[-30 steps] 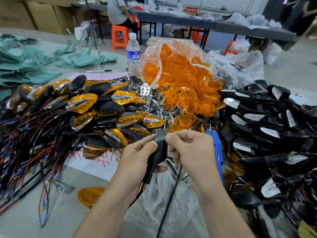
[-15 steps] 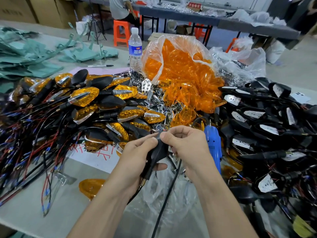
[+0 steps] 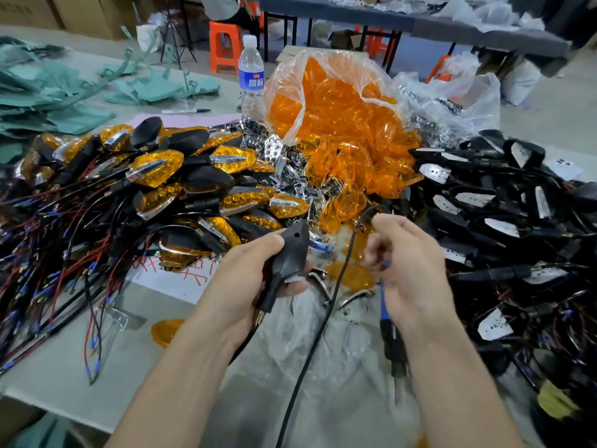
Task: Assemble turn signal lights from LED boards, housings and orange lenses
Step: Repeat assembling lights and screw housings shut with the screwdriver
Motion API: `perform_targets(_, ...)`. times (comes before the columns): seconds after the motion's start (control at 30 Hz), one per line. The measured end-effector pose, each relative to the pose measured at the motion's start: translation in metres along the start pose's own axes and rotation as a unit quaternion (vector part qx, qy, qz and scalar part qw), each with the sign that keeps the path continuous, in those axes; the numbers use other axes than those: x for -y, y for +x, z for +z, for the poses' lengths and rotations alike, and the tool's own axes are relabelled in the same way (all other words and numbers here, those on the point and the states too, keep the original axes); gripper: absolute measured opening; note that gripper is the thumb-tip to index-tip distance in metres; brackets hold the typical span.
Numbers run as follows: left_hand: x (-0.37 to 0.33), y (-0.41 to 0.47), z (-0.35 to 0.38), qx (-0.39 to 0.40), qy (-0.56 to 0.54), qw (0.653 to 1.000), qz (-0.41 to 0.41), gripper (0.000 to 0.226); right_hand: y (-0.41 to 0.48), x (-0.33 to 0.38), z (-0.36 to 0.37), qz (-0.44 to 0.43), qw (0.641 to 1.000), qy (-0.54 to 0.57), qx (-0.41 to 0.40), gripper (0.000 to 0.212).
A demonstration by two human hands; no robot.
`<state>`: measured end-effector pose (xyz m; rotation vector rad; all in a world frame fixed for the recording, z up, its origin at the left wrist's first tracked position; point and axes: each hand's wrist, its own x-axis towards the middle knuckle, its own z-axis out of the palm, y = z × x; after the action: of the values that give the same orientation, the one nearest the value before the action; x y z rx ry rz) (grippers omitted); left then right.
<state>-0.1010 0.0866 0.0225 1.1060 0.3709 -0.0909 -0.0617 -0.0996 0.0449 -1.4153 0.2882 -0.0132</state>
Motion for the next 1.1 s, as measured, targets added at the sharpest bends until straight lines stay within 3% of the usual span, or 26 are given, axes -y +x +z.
perform_targets(0.07, 0.000, 0.003, -0.004, -0.006, 0.001, 1.000, 0.006, 0.025, 0.002, 0.003, -0.027, -0.080, 0.963, -0.252, -0.059, 0.005)
perform_targets(0.13, 0.002, 0.005, -0.007, -0.012, 0.002, 1.000, 0.008, 0.026, 0.001, -0.003, -0.045, -0.068, 0.853, -0.510, -0.089, 0.016)
perform_targets(0.17, 0.002, 0.005, -0.008, -0.013, 0.003, 1.000, 0.010, 0.027, 0.000, -0.009, -0.049, -0.046, 0.800, -0.589, -0.103, 0.023)
perform_targets(0.23, 0.004, 0.007, -0.009, -0.018, 0.007, 1.000, 0.015, 0.031, -0.003, -0.024, -0.048, -0.014, 0.748, -0.654, -0.110, 0.039)
perform_targets(0.37, 0.005, 0.008, -0.011, -0.034, 0.015, 0.999, 0.014, 0.026, 0.000, -0.050, -0.042, -0.020, 0.748, -0.651, -0.131, 0.060)
perform_targets(0.57, 0.000, 0.008, -0.018, -0.064, 0.007, 0.997, 0.037, 0.028, 0.015, -0.053, -0.041, -0.009, 0.738, -0.659, -0.146, 0.062)
perform_targets(0.67, 0.001, 0.005, -0.025, -0.067, 0.008, 0.996, 0.050, 0.028, 0.021, -0.047, -0.047, 0.014, 0.786, -0.604, -0.132, 0.058)
perform_targets(0.73, 0.003, 0.004, -0.031, -0.067, 0.010, 0.996, 0.054, 0.029, 0.024, -0.036, -0.055, 0.020, 0.855, -0.505, -0.115, 0.046)
perform_targets(0.8, 0.004, 0.004, -0.036, -0.072, 0.014, 0.996, 0.055, 0.029, 0.023, -0.021, -0.059, 0.030, 0.944, -0.308, -0.110, 0.038)
perform_targets(0.87, 0.005, 0.005, -0.039, -0.077, 0.020, 0.995, 0.053, 0.029, 0.021, -0.012, -0.061, 0.072, 0.990, -0.085, -0.083, 0.034)
perform_targets(0.93, 0.007, 0.005, -0.039, -0.081, 0.029, 0.995, 0.057, 0.028, 0.018, -0.005, -0.058, 0.091, 0.993, 0.073, -0.030, 0.036)
perform_targets(1.0, 0.009, 0.004, -0.038, -0.081, 0.041, 0.994, 0.063, 0.028, 0.017, 0.001, -0.054, 0.095, 0.974, 0.203, 0.042, 0.036)
perform_targets(1.1, 0.013, 0.002, -0.038, -0.083, 0.051, 0.993, 0.068, 0.028, 0.015, 0.003, -0.048, 0.100, 0.949, 0.278, 0.112, 0.033)
